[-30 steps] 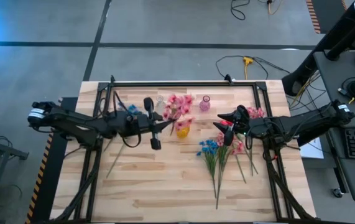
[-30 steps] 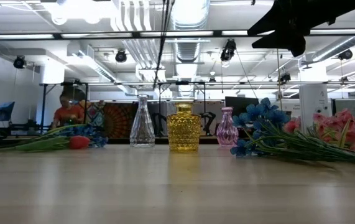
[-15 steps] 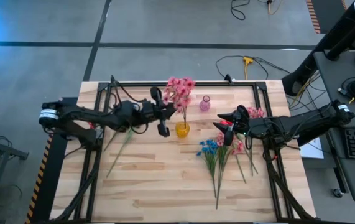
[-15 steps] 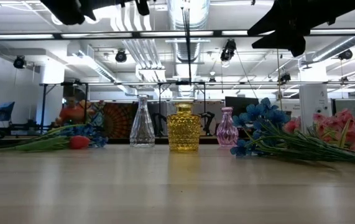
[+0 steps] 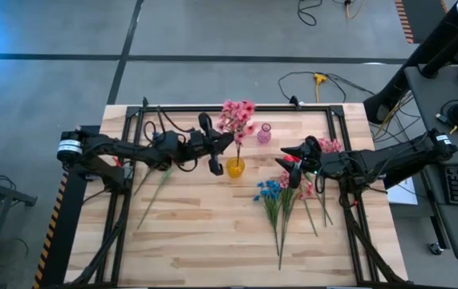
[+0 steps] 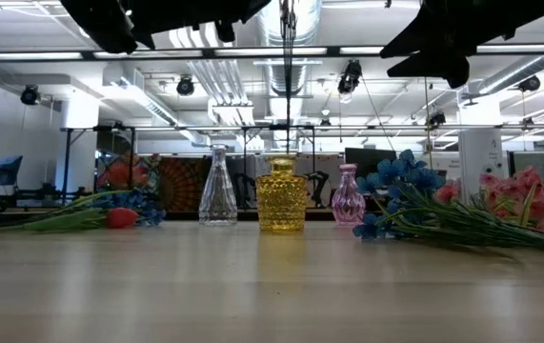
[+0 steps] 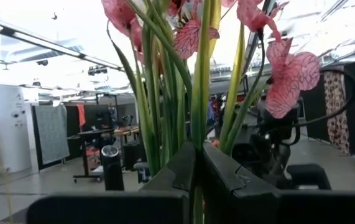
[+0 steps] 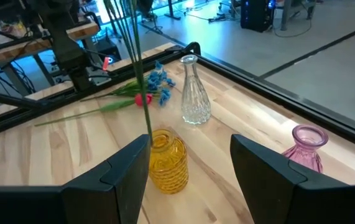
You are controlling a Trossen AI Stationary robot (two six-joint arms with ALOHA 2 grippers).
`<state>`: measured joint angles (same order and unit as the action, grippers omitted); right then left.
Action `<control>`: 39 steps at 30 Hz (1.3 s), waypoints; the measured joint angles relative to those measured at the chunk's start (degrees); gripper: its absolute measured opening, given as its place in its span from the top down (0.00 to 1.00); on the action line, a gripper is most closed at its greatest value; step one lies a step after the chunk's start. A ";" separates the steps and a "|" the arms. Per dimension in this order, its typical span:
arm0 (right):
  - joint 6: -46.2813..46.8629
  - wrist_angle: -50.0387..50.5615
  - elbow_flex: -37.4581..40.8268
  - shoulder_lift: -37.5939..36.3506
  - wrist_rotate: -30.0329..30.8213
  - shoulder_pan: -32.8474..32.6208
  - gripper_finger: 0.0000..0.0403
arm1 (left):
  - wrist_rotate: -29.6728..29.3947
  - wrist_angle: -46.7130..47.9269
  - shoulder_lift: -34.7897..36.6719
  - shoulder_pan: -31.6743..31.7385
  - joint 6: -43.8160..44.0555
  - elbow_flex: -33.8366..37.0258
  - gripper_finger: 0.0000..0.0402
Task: Sort flowers into vase by color
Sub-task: Put the left pink flowers into the yellow vase
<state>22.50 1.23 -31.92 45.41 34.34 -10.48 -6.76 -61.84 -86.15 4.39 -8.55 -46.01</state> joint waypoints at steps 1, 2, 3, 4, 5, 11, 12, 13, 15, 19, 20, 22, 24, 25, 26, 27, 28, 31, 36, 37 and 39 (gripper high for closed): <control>0.00 0.18 0.00 0.00 0.01 0.00 0.47 | -0.01 -0.06 0.00 0.11 -0.24 0.39 1.00; 0.00 0.17 0.00 0.00 0.01 0.00 0.47 | -0.02 -0.38 0.00 0.27 -0.37 0.82 1.00; 0.00 0.18 0.00 0.00 0.01 0.00 0.47 | -0.01 -1.05 0.02 0.45 -0.35 1.31 1.00; 0.00 0.19 0.00 0.00 0.01 0.00 0.47 | -0.02 -1.81 0.04 0.58 -0.37 1.80 1.00; 0.00 0.17 0.00 0.00 0.01 0.00 0.47 | -0.04 -2.78 0.04 0.69 -0.41 2.28 1.00; 0.01 0.19 0.00 0.00 0.03 0.00 0.47 | -0.17 -5.76 0.04 0.84 -1.58 3.82 1.00; 0.00 0.17 0.00 0.00 0.03 0.00 0.47 | -0.16 -5.89 0.04 0.94 -1.63 3.92 1.00; 0.00 0.17 0.00 0.00 0.03 0.00 0.47 | -0.18 -5.94 0.04 1.04 -1.65 4.00 1.00; 0.02 0.17 0.00 0.00 0.03 0.00 0.47 | -0.18 -6.01 0.04 1.35 -1.66 4.08 1.00; 0.02 0.17 0.00 0.00 0.05 0.00 0.47 | -0.18 -6.21 0.04 1.74 -1.66 4.06 1.00; 0.02 0.17 0.00 0.00 0.05 0.00 0.47 | -0.18 -6.30 0.04 1.75 -1.66 4.02 1.00; 0.02 0.17 0.00 0.00 0.07 0.00 0.47 | -0.17 -6.35 0.04 1.76 -1.66 3.78 1.00; 0.02 0.17 0.00 0.00 0.07 0.00 0.47 | -0.16 -6.54 0.09 1.76 -1.66 3.75 1.00; 0.02 0.15 0.00 0.00 0.07 0.00 0.47 | -0.16 -6.54 0.09 1.76 -1.66 3.75 1.00; 0.02 0.17 0.00 0.00 0.07 0.00 0.47 | -0.16 -6.53 0.09 1.74 -1.66 3.77 1.00; 0.02 0.17 0.00 0.00 0.10 0.00 0.47 | -0.16 -6.50 0.09 1.74 -1.66 3.79 1.00; 0.02 0.17 0.00 0.00 0.10 0.00 0.47 | -0.16 -6.47 0.10 1.72 -1.66 3.79 1.00; 0.02 0.17 0.00 0.00 0.10 0.00 0.47 | -0.15 -6.44 0.10 1.74 -2.31 3.79 1.00; 0.02 0.17 0.00 0.00 0.10 0.02 0.47 | -0.14 -6.16 0.11 1.74 -2.76 3.82 1.00; 0.02 0.17 0.00 0.00 0.10 0.00 0.47 | -0.14 -5.97 0.11 1.74 -2.78 3.82 1.00; 0.04 0.17 0.00 0.00 0.12 0.00 0.47 | -0.14 -5.48 0.11 1.74 -3.12 3.88 1.00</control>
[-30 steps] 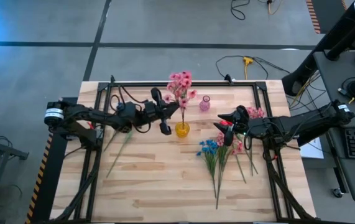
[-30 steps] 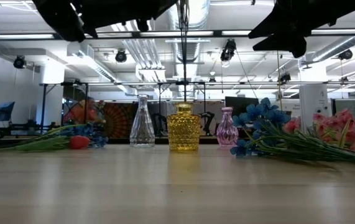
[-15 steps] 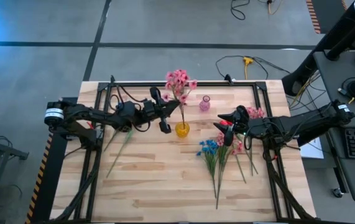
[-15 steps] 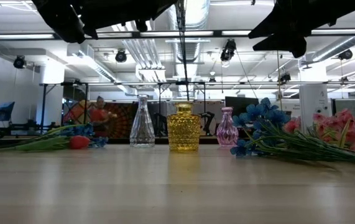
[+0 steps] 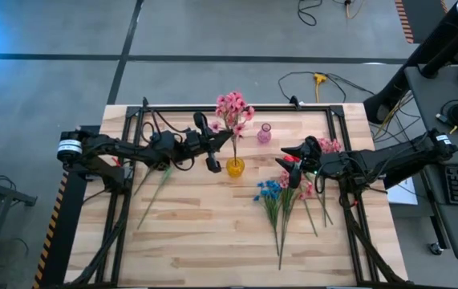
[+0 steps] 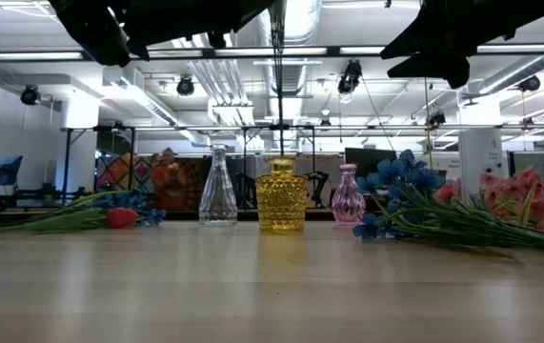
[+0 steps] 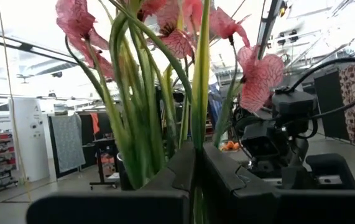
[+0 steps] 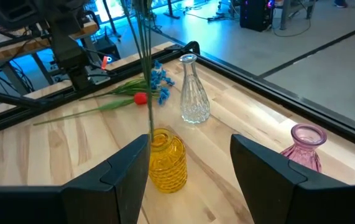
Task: Sort flowers into vase by color
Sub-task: Put the left pink flowers into the yellow vase
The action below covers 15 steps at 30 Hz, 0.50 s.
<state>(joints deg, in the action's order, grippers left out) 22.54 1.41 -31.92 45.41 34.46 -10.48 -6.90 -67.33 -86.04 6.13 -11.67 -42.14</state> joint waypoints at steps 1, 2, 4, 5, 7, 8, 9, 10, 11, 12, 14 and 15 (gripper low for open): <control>-0.02 0.00 0.00 0.00 0.00 0.00 0.47 | 0.00 0.04 0.00 0.04 -0.03 0.18 1.00; -0.02 0.01 0.00 0.00 0.00 0.00 0.47 | 0.00 0.10 0.00 0.07 -0.02 0.38 1.00; -0.02 0.02 0.00 0.00 0.00 0.00 0.47 | 0.01 0.01 0.01 0.09 0.16 0.96 1.00; -0.01 0.00 0.00 0.00 0.00 0.01 0.47 | 0.01 0.00 0.02 0.09 0.38 1.30 1.00; -0.02 0.00 0.00 0.00 0.00 0.00 0.47 | 0.02 0.01 0.02 0.09 1.42 1.96 1.00; -0.02 0.01 0.00 0.00 0.00 0.01 0.47 | 0.04 0.02 0.02 0.09 1.82 2.26 1.00; -0.02 0.00 0.00 0.00 0.00 0.00 0.47 | 0.04 0.04 0.02 0.09 2.15 2.50 1.00; -0.02 0.02 0.00 0.00 0.02 0.00 0.47 | 0.06 0.04 0.02 0.09 2.22 2.76 1.00; -0.02 0.00 0.00 0.00 0.02 0.00 0.47 | 0.12 0.06 0.02 0.09 2.26 2.97 1.00; -0.01 0.00 0.00 0.00 0.03 0.01 0.47 | 0.17 0.10 0.02 0.09 2.28 3.11 1.00; -0.02 0.00 0.00 0.00 0.04 0.00 0.47 | 0.76 0.05 0.02 0.09 2.31 3.48 1.00; -0.01 0.00 0.00 0.00 0.04 0.00 0.47 | 1.34 0.04 0.02 0.09 2.31 3.73 1.00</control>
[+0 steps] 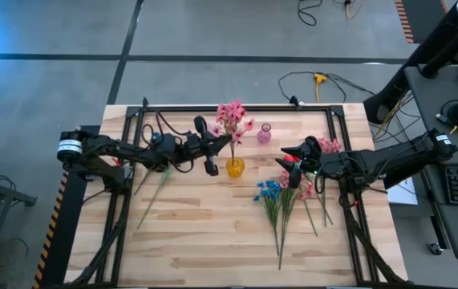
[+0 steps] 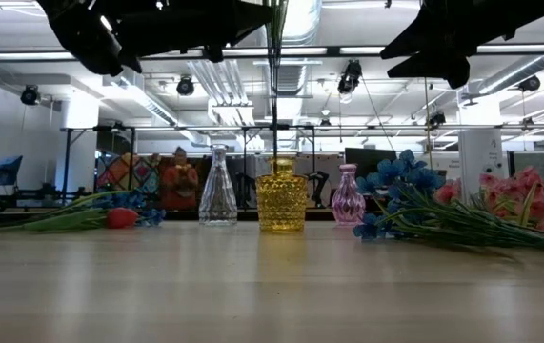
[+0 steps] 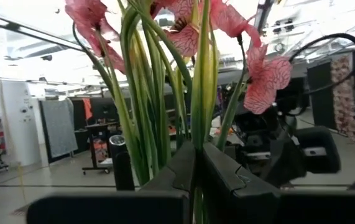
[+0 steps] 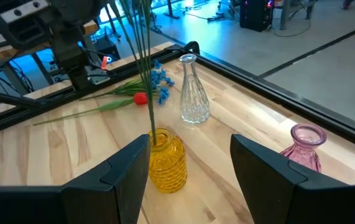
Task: Sort flowers into vase by color
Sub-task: Put the left pink flowers into the yellow vase
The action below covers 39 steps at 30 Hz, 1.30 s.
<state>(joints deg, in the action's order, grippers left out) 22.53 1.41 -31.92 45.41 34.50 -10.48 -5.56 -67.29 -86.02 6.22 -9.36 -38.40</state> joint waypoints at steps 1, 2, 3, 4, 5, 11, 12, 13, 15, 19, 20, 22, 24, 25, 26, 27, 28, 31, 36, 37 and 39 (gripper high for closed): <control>0.00 0.00 0.00 0.00 0.00 0.00 0.47 | 0.59 0.00 0.00 0.00 0.01 0.33 1.00; 0.00 0.00 0.00 0.00 0.00 0.02 0.47 | 0.60 0.00 0.00 0.00 0.01 0.64 1.00; 0.00 0.02 0.00 0.00 0.00 0.00 0.47 | 0.60 -0.02 0.00 0.00 0.01 0.97 1.00; 0.00 0.00 0.00 0.00 0.00 0.00 0.47 | 0.64 -0.22 0.00 -0.02 0.05 1.36 1.00; 0.01 0.00 0.00 0.00 0.00 0.01 0.47 | 0.65 -0.57 0.00 -0.02 0.32 1.79 1.00; 0.00 0.00 0.00 0.00 0.04 0.02 0.47 | 0.65 -0.94 -0.11 -0.04 1.04 3.09 1.00; 0.02 0.00 0.00 0.00 0.04 0.00 0.47 | 0.67 -0.94 -0.11 -0.04 1.06 3.21 1.00; 0.02 0.00 0.00 0.02 0.04 0.01 0.47 | 0.67 -0.87 -0.11 -0.06 1.05 3.35 1.00; 0.02 0.00 0.00 0.02 0.05 0.00 0.47 | 0.88 -0.70 -0.13 -0.04 1.00 3.51 1.00; 0.04 -0.02 0.00 0.01 0.05 0.00 0.47 | 2.13 -0.36 -0.13 -0.04 0.94 4.11 1.00; 0.04 -0.02 0.00 0.02 0.07 0.00 0.47 | 2.13 -0.20 -0.13 -0.04 0.95 4.32 1.00; 0.04 -0.02 0.00 0.02 0.10 0.00 0.47 | 2.16 -0.16 -0.15 -0.04 1.11 4.54 1.00; 0.04 -0.02 0.00 0.02 0.13 0.00 0.47 | 2.16 -0.11 -0.15 -0.04 1.49 4.76 1.00; 0.04 -0.02 0.00 0.01 0.15 0.00 0.47 | 2.16 -0.04 -0.15 -0.04 1.54 4.92 1.00; 0.04 -0.03 0.00 0.02 0.15 0.00 0.47 | 2.16 0.04 -0.15 -0.04 1.58 5.09 1.00; 0.04 -0.02 0.00 0.02 0.15 0.00 0.47 | 2.16 0.05 -0.15 -0.04 1.68 5.27 1.00; 0.04 -0.04 0.00 0.00 0.15 0.00 0.47 | 2.16 0.07 -0.15 -0.04 1.72 5.46 1.00; 0.04 -0.04 0.00 0.02 0.13 0.02 0.47 | 2.16 0.18 -0.15 -0.04 1.94 6.06 1.00; 0.04 -0.04 0.00 0.01 0.15 0.00 0.47 | 2.16 0.42 -0.15 -0.07 3.01 6.37 1.00; 0.04 -0.04 0.00 0.02 0.13 0.01 0.47 | 2.16 0.50 -0.15 -0.07 3.01 6.37 1.00; 0.04 -0.04 0.00 0.02 0.13 0.00 0.47 | 2.16 0.91 -0.15 -0.07 2.99 6.37 1.00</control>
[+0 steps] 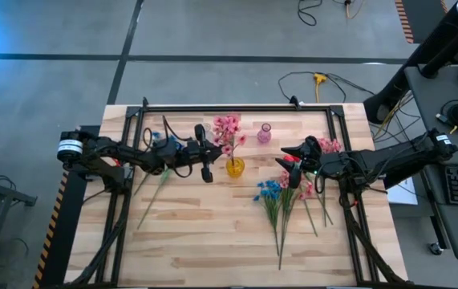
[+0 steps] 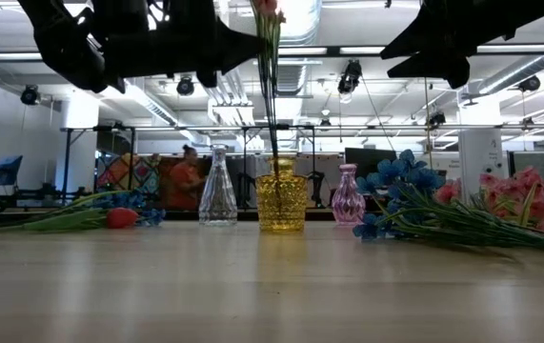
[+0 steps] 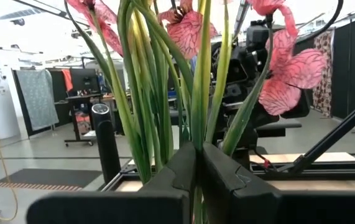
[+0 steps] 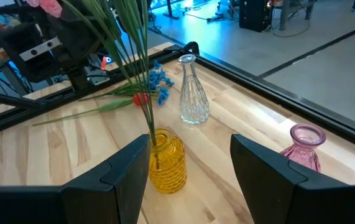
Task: Sort flowers into vase by color
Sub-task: Put the left pink flowers into the yellow vase
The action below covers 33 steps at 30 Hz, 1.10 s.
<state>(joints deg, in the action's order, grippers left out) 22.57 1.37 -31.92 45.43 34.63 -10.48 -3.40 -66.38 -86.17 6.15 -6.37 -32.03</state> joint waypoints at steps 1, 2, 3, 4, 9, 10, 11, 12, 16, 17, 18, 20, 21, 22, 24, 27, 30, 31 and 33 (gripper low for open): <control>0.00 0.00 0.00 0.00 0.00 0.00 0.47 | 0.00 0.27 -0.02 0.00 -0.02 0.00 1.00; 0.00 0.00 0.00 0.00 0.00 0.00 0.47 | 0.00 0.54 -0.02 0.00 -0.02 0.00 1.00; 0.00 0.01 0.00 0.00 0.00 0.02 0.47 | 0.00 0.89 -0.02 0.00 -0.02 0.00 1.00; 0.00 0.01 0.00 -0.01 0.00 0.01 0.47 | 0.00 1.32 -0.02 0.00 -0.03 0.00 1.00; 0.00 0.02 0.00 0.00 0.00 0.00 0.47 | 0.00 2.04 -0.02 0.00 0.00 0.00 1.00; 0.00 0.00 0.00 0.00 -0.01 0.00 0.47 | 0.00 2.15 -0.02 0.00 0.00 0.00 1.00; 0.00 0.01 0.00 0.00 -0.02 0.02 0.47 | 0.00 2.35 -0.02 0.00 0.00 0.00 1.00; 0.00 0.02 0.00 0.00 -0.02 0.01 0.47 | 0.00 2.39 -0.04 0.00 0.00 0.00 1.00; 0.00 0.02 0.00 0.00 -0.02 0.00 0.47 | -0.02 3.06 -0.04 0.02 0.02 0.00 1.00; 0.00 0.02 0.00 -0.01 -0.02 0.00 0.47 | -0.04 3.32 -0.04 0.00 0.02 0.00 1.00; 0.00 0.02 0.00 0.00 -0.04 0.00 0.47 | -0.04 3.45 -0.04 0.00 0.05 0.00 1.00; 0.00 0.02 0.00 -0.01 -0.02 0.01 0.47 | -0.17 3.63 -0.04 0.00 0.46 0.00 1.00; 0.00 0.02 0.00 0.00 -0.02 0.00 0.47 | -0.39 3.72 -0.04 0.00 0.72 0.00 1.00; 0.00 0.02 0.00 0.00 -0.02 0.02 0.47 | -0.48 3.81 -0.04 0.00 0.98 0.00 1.00; 0.00 0.02 0.00 0.00 -0.04 0.00 0.47 | -0.58 3.81 -0.04 0.01 1.15 0.00 1.00; 0.00 0.02 0.00 0.00 -0.04 0.00 0.47 | -0.59 3.88 -0.04 0.01 1.59 0.00 1.00; 0.00 0.02 0.00 0.00 -0.04 0.00 0.47 | -1.45 4.03 -0.04 0.00 2.39 0.00 0.99; 0.00 0.02 0.00 0.00 -0.04 0.02 0.47 | -1.81 4.09 -0.04 0.00 2.43 0.00 0.98; 0.00 0.02 0.00 0.00 -0.07 0.00 0.47 | -2.08 4.52 -0.04 0.02 2.43 0.00 0.94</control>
<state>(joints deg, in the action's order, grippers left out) 22.57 1.39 -31.92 45.43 34.57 -10.48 -5.48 -61.86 -86.21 6.17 -3.95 -32.03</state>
